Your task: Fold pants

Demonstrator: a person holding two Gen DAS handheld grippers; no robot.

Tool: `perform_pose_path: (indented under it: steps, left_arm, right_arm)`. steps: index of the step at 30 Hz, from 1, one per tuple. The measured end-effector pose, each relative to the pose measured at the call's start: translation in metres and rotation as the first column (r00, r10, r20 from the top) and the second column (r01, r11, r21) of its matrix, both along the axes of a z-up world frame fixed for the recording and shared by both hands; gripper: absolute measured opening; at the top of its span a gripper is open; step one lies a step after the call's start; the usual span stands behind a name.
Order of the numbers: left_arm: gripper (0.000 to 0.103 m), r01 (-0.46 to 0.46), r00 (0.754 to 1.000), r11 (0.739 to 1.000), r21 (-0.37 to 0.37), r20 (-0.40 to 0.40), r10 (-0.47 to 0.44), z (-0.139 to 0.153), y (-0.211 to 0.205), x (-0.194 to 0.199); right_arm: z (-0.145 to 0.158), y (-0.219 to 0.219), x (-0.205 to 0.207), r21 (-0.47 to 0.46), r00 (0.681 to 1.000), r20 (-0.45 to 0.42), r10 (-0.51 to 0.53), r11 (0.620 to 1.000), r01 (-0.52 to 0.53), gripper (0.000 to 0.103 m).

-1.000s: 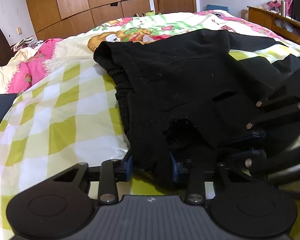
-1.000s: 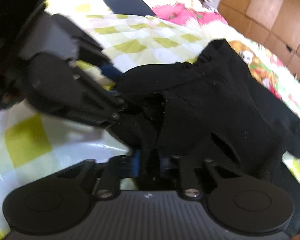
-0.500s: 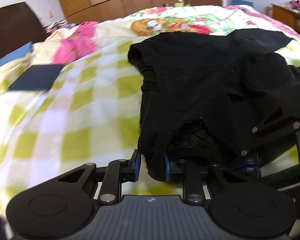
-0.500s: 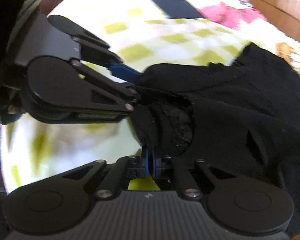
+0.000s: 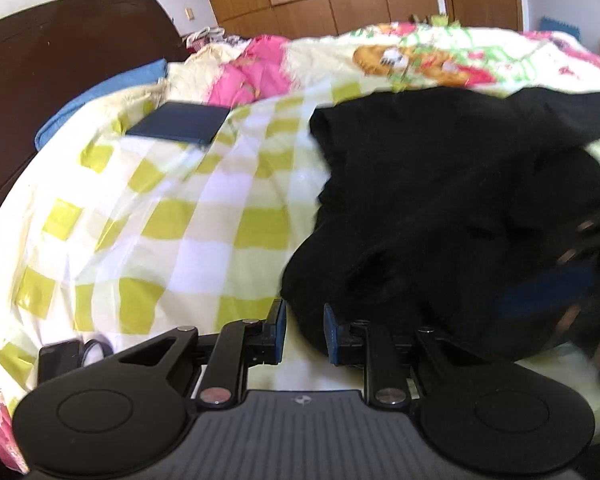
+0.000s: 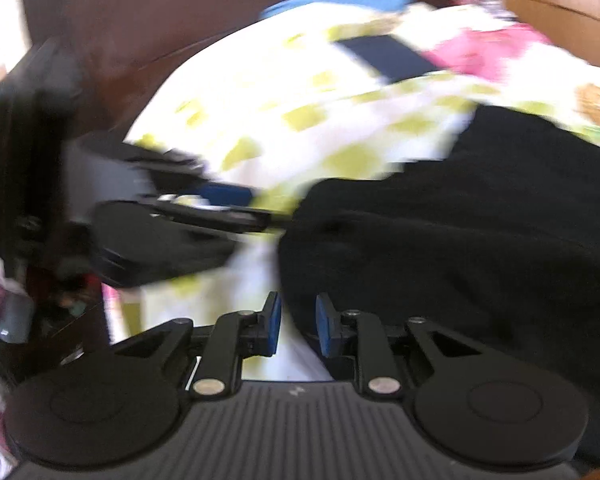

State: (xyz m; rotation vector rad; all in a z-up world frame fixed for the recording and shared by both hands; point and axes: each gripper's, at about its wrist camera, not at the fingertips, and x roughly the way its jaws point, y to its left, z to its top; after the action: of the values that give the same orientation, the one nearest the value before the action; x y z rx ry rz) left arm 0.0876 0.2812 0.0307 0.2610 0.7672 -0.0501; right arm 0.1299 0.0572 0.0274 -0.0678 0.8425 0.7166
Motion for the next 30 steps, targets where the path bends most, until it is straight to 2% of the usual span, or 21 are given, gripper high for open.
perform_pose_path:
  steps: [2,4,7,10,13,16,18,21,23,27,28,30]
  left_arm:
    - [0.037,0.047,0.998,0.999,0.006,0.036,-0.047,0.009,-0.025,-0.008]
    - [0.037,0.113,0.992,0.994,-0.011,0.052,-0.112,0.014,-0.054,-0.011]
    - [0.037,0.243,0.969,0.969,-0.051,0.055,-0.241,0.016,-0.117,-0.015]
    - [0.037,0.374,0.927,0.922,-0.096,0.043,-0.372,0.009,-0.189,-0.010]
    - [0.037,0.494,0.868,0.860,-0.129,0.025,-0.495,0.000,-0.268,-0.001]
    - [0.037,0.584,0.807,0.798,-0.147,0.001,-0.591,-0.009,-0.337,0.009]
    - [0.037,0.627,0.771,0.765,-0.149,-0.022,-0.636,-0.015,-0.375,0.010]
    - [0.038,0.661,0.736,0.735,-0.153,-0.056,-0.674,-0.024,-0.416,0.007]
    - [0.038,0.670,0.725,0.727,-0.150,-0.078,-0.684,-0.032,-0.435,0.011]
    - [0.038,0.667,0.721,0.727,-0.163,-0.108,-0.685,-0.040,-0.449,0.009]
    - [0.038,0.666,0.720,0.728,-0.162,-0.112,-0.684,-0.042,-0.454,0.010]
    - [0.038,0.666,0.720,0.728,-0.160,-0.118,-0.684,-0.046,-0.460,0.009]
  right_arm:
    - [0.003,-0.056,-0.005,0.022,0.992,-0.026,-0.123,0.992,0.123,0.027]
    - [0.005,-0.116,-0.020,0.015,0.964,-0.034,-0.263,0.965,0.263,0.028]
    - [0.007,-0.205,-0.046,-0.008,0.881,-0.031,-0.471,0.882,0.471,0.028]
    - [0.004,-0.304,-0.079,0.005,0.736,-0.049,-0.676,0.736,0.676,0.035]
    - [-0.002,-0.390,-0.117,0.041,0.552,-0.080,-0.830,0.551,0.834,0.041]
    - [-0.013,-0.458,-0.141,0.110,0.391,-0.148,-0.909,0.378,0.919,0.043]
    - [-0.022,-0.487,-0.146,0.154,0.322,-0.185,-0.928,0.297,0.943,0.045]
    - [-0.034,-0.516,-0.145,0.232,0.278,-0.242,-0.930,0.223,0.947,0.045]
    - [-0.041,-0.529,-0.137,0.253,0.271,-0.251,-0.929,0.207,0.945,0.045]
    - [-0.055,-0.548,-0.127,0.311,0.268,-0.286,-0.920,0.175,0.934,0.044]
    - [-0.059,-0.547,-0.125,0.317,0.264,-0.288,-0.920,0.169,0.933,0.039]
    - [-0.060,-0.555,-0.124,0.330,0.268,-0.303,-0.915,0.163,0.930,0.006]
